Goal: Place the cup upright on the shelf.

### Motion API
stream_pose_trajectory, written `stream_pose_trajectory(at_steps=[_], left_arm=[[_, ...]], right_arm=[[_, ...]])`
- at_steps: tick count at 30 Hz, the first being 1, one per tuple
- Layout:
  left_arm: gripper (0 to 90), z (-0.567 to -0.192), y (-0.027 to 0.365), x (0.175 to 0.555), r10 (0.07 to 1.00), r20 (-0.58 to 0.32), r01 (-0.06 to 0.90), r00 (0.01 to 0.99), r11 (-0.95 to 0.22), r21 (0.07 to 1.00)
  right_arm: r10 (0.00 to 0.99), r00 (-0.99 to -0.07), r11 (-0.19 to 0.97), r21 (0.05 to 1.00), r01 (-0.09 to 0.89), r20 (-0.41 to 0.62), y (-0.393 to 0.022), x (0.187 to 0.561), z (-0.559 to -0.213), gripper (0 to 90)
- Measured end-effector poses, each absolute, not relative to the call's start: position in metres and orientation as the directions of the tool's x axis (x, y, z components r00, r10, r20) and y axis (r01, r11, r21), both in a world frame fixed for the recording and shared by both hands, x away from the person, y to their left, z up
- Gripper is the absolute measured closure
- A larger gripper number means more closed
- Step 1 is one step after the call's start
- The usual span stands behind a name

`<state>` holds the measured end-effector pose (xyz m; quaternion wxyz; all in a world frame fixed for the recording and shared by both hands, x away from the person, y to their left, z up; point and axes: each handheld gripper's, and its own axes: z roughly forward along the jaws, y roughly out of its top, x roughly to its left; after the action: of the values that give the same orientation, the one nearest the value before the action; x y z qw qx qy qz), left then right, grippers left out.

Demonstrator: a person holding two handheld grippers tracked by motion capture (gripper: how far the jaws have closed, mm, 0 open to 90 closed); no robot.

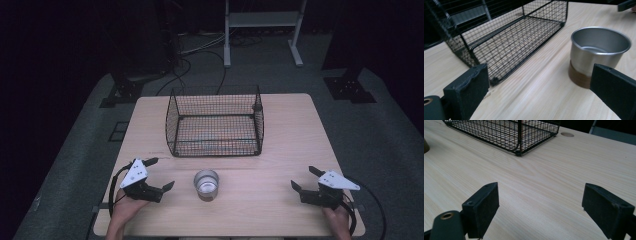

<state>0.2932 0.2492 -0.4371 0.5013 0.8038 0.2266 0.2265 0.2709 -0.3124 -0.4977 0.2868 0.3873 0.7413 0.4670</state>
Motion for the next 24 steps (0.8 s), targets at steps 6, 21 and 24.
stream_pose_trajectory(at_steps=[6, 21, 24], left_arm=[[1.7, -0.428, 0.24, 0.295, 0.535, 0.133, 0.118, 0.834, -0.409, 0.905], [1.7, -0.43, 0.203, 0.305, 0.402, 0.1, 0.113, 0.91, -0.474, 0.873], [1.6, -0.432, 0.196, 0.306, 0.374, 0.08, 0.121, 0.924, -0.485, 0.866]], right_arm=[[0.842, -0.536, 0.264, 0.915, 0.306, -0.064, -0.312, 0.271, -0.498, 13.4], [0.841, -0.537, 0.265, 0.915, 0.306, -0.064, -0.312, 0.271, -0.498, 13.4], [0.841, -0.538, 0.265, 0.915, 0.305, -0.064, -0.312, 0.271, -0.498, 13.4]])
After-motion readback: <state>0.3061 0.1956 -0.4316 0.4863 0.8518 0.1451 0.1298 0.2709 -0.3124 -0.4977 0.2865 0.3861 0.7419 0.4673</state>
